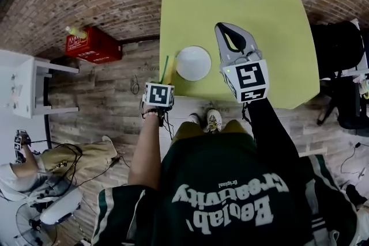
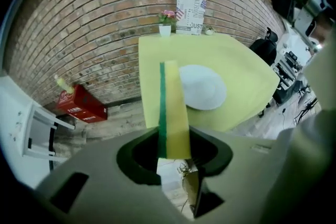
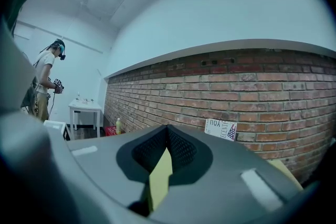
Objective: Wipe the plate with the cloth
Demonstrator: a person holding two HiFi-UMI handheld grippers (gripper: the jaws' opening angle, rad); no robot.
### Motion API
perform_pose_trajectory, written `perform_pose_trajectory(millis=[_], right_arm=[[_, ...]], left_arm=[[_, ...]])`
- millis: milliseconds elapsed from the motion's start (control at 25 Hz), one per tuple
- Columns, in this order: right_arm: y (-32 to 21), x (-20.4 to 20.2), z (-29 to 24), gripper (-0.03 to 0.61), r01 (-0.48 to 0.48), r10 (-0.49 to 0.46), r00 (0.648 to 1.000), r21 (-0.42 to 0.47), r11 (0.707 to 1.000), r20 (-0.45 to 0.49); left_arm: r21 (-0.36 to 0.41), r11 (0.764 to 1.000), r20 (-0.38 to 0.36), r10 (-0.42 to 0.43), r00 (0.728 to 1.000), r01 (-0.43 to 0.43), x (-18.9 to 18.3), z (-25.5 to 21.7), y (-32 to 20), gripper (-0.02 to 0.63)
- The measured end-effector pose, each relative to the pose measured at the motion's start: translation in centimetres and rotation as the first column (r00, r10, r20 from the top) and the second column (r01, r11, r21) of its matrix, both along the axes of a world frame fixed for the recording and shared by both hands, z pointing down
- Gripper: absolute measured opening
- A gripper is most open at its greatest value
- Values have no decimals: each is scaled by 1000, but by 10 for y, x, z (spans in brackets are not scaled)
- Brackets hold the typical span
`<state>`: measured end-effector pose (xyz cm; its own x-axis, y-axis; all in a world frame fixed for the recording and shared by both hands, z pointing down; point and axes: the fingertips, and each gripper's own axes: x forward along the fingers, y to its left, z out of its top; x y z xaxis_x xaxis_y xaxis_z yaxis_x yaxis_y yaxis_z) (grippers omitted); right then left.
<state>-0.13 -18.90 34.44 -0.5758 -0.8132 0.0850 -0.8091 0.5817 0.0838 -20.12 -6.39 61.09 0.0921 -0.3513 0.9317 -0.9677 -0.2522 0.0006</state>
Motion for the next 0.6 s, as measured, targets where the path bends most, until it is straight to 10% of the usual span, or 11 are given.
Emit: perform_pose_trajectory(millis=[600], right_arm=[[7, 9, 8, 12, -19, 19, 1000, -25, 1000, -22]], left_arm=[[57, 988, -185, 149, 971, -140, 86, -24, -2, 140]])
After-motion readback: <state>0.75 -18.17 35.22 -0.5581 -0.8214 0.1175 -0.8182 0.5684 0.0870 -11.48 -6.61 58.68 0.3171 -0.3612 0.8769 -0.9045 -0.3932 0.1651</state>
